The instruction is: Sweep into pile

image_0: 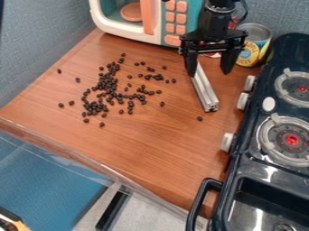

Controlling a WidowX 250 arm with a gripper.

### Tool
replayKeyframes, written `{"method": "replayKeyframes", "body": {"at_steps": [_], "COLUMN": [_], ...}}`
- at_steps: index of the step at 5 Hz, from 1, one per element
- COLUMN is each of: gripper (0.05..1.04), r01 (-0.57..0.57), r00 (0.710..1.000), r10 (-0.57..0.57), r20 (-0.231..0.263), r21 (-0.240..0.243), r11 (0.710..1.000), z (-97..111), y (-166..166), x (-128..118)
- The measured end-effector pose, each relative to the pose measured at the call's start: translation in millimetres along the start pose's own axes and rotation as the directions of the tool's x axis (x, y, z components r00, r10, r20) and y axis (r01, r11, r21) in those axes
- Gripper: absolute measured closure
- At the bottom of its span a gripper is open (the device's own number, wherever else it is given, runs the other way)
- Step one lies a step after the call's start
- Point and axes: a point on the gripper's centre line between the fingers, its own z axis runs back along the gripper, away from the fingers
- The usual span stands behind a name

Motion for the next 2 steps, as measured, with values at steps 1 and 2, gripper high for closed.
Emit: {"method": "replayKeyframes", "body": {"at_steps": [1, 2], "gripper": [0.083, 0.083], "r01": [0.000, 0.001], "r00": [1.000, 0.999], "r10": [0.001, -0.002], "r20": [-0.030, -0.038], "r21": [0.023, -0.010], "r11": [1.000, 1.000], "z": [-16.2, -33.6], "y": [2.3, 3.2], "x": [-4.0, -13.3]}}
